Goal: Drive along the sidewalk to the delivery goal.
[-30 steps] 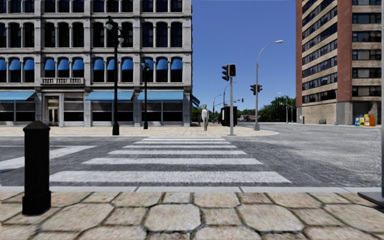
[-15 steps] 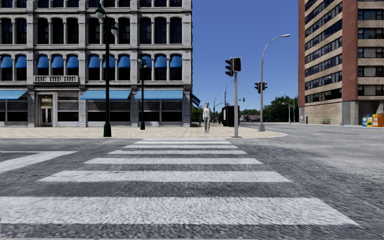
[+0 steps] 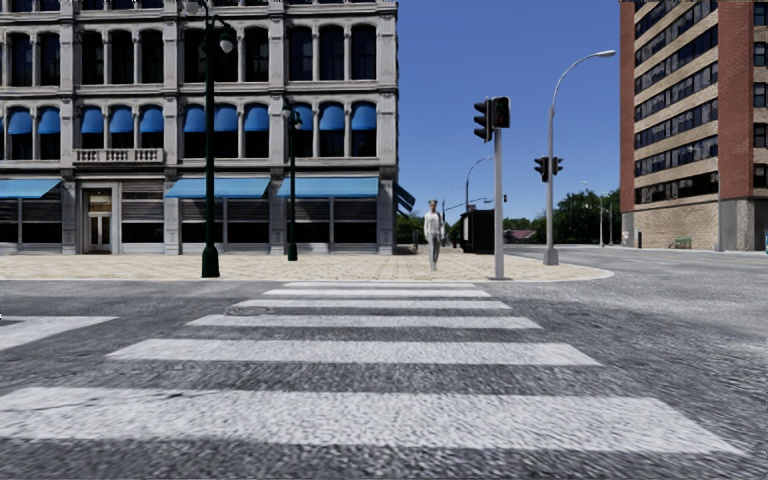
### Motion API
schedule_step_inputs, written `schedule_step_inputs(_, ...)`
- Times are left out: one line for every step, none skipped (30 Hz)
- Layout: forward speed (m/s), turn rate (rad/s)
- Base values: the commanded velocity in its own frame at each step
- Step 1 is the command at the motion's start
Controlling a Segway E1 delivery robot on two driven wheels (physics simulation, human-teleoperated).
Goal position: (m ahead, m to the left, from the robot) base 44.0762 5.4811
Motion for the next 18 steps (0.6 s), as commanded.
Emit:
schedule_step_inputs(2.0,0.4)
schedule_step_inputs(2.0,0.4)
schedule_step_inputs(2.0,0.31)
schedule_step_inputs(2.0,0.31)
schedule_step_inputs(2.0,0.1)
schedule_step_inputs(2.0,0.0)
schedule_step_inputs(2.0,0.0)
schedule_step_inputs(2.0,0.0)
schedule_step_inputs(2.0,0.0)
schedule_step_inputs(2.0,0.0)
schedule_step_inputs(2.0,0.0)
schedule_step_inputs(2.0,0.0)
schedule_step_inputs(2.0,0.0)
schedule_step_inputs(2.0,0.0)
schedule_step_inputs(2.0,0.0)
schedule_step_inputs(2.0,0.0)
schedule_step_inputs(2.0,0.0)
schedule_step_inputs(2.0,0.0)
